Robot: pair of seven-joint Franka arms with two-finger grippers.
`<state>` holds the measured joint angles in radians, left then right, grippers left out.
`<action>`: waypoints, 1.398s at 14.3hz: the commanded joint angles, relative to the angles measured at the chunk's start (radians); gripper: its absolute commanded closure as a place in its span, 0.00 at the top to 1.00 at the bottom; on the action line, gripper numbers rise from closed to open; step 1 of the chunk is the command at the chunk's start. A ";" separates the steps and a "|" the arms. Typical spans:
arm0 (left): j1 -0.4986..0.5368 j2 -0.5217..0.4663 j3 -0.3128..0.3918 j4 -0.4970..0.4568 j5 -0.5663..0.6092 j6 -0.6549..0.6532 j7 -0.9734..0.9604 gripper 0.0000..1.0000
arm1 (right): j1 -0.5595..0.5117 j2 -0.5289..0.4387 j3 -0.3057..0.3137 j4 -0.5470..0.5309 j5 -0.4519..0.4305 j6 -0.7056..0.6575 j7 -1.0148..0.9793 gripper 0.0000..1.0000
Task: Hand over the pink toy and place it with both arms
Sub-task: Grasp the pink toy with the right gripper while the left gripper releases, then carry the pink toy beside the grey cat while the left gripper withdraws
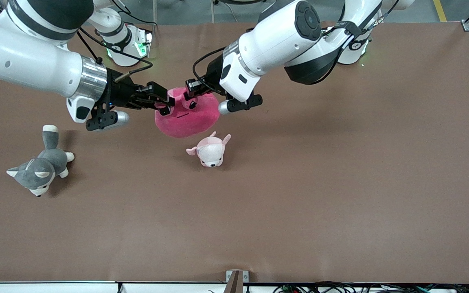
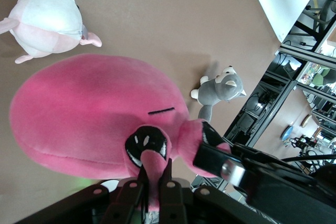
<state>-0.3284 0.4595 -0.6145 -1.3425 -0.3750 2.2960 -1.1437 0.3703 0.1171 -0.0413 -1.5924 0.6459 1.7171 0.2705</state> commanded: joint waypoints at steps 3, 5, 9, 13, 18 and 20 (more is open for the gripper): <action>-0.014 0.005 -0.004 0.020 -0.012 0.017 -0.010 0.00 | 0.007 0.004 -0.005 0.012 -0.008 -0.007 0.009 0.02; -0.014 0.002 -0.004 0.017 -0.004 0.017 -0.011 0.01 | 0.009 0.004 -0.005 0.012 -0.008 -0.007 0.012 0.02; -0.009 -0.005 0.002 0.014 0.004 0.016 -0.033 1.00 | 0.010 0.004 -0.005 0.012 -0.006 -0.008 0.012 0.02; 0.052 -0.056 0.007 0.005 0.057 -0.045 -0.036 1.00 | 0.004 0.004 -0.006 0.009 -0.009 -0.010 0.007 0.02; 0.183 -0.081 0.007 0.005 0.365 -0.295 -0.027 1.00 | -0.108 0.061 -0.011 0.008 -0.009 -0.016 -0.002 0.02; 0.233 -0.087 0.006 0.003 0.497 -0.390 -0.025 1.00 | -0.172 0.081 -0.011 0.009 -0.006 -0.033 -0.005 0.01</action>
<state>-0.1255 0.3930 -0.6069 -1.3324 0.0220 1.9820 -1.1585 0.2640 0.1799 -0.0625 -1.5939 0.6416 1.7117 0.2676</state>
